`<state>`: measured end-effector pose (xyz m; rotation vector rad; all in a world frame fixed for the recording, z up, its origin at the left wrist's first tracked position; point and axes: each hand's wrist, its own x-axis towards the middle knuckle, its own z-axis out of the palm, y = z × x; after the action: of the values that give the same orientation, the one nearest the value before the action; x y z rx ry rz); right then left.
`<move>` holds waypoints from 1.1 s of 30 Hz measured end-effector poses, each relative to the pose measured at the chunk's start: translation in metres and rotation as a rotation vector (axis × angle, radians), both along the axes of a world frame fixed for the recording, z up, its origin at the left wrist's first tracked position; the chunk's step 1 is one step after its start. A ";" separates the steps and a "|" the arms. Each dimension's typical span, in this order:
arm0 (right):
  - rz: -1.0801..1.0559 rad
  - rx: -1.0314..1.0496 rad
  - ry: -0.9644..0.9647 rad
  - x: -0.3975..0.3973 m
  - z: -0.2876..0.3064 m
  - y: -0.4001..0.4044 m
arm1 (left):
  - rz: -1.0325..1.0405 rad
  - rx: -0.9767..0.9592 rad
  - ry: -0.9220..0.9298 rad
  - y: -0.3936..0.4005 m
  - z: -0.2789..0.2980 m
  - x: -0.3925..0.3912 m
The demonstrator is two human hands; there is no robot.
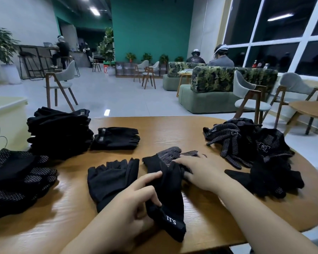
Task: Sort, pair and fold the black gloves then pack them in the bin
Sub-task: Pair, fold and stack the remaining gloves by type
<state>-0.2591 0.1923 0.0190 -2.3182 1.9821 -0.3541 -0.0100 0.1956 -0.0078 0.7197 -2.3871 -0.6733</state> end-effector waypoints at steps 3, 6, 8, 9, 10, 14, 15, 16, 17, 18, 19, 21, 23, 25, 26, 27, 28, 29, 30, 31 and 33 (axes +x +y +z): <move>-0.113 0.008 -0.021 -0.014 -0.002 0.003 | 0.022 -0.048 0.094 0.014 0.019 0.014; -0.137 0.010 -0.031 -0.017 0.000 0.011 | 0.018 -0.105 0.198 0.015 0.026 0.022; -0.105 -0.067 -0.049 -0.006 0.006 0.016 | 0.049 -0.078 0.258 0.010 0.029 0.026; -0.071 -0.102 -0.094 0.002 0.010 0.018 | 0.071 -0.069 0.307 0.008 0.031 0.027; -0.024 -0.118 -0.153 0.011 0.013 0.021 | 0.087 -0.054 0.343 0.007 0.032 0.029; 0.144 -0.108 -0.305 0.058 0.014 0.031 | 0.163 0.014 0.476 0.003 0.034 0.037; 0.162 -0.154 -0.337 0.069 0.011 0.030 | 0.182 0.016 0.487 0.002 0.035 0.039; 0.173 -0.209 -0.415 0.079 0.006 0.026 | 0.202 0.008 0.487 0.002 0.036 0.041; 0.182 -0.260 -0.532 0.089 0.003 0.021 | 0.228 -0.011 0.484 0.000 0.036 0.043; 0.201 -0.309 -0.645 0.097 0.001 0.016 | 0.252 -0.044 0.477 -0.001 0.035 0.045; 0.223 -0.354 -0.724 0.104 -0.002 0.010 | 0.269 -0.068 0.469 -0.003 0.033 0.048; 0.234 -0.385 -0.754 0.114 -0.005 0.001 | 0.290 -0.112 0.432 -0.007 0.028 0.055; 0.224 -0.362 -0.684 0.117 -0.011 -0.006 | 0.315 -0.148 0.361 -0.011 0.019 0.064; 0.237 -0.359 -0.608 0.117 -0.019 -0.010 | 0.333 -0.154 0.294 -0.013 0.010 0.071; 0.240 -0.353 -0.586 0.117 -0.021 -0.010 | 0.339 -0.146 0.269 -0.014 0.006 0.073; 0.244 -0.345 -0.571 0.117 -0.023 -0.010 | 0.345 -0.138 0.246 -0.014 0.003 0.075; 0.245 -0.339 -0.558 0.116 -0.025 -0.011 | 0.353 -0.129 0.224 -0.014 0.001 0.076; 0.241 -0.334 -0.550 0.116 -0.026 -0.010 | 0.364 -0.125 0.210 -0.014 -0.001 0.077; 0.237 -0.329 -0.547 0.116 -0.027 -0.010 | 0.371 -0.122 0.205 -0.014 -0.001 0.077; 0.234 -0.323 -0.552 0.116 -0.027 -0.010 | 0.375 -0.114 0.207 -0.015 -0.001 0.078; 0.224 -0.312 -0.588 0.115 -0.024 -0.012 | 0.388 -0.102 0.229 -0.017 0.007 0.077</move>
<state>-0.1439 0.1801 -0.0052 -2.2002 1.4500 -1.2309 0.0670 0.1790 -0.0011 0.9705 -1.9817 -0.4393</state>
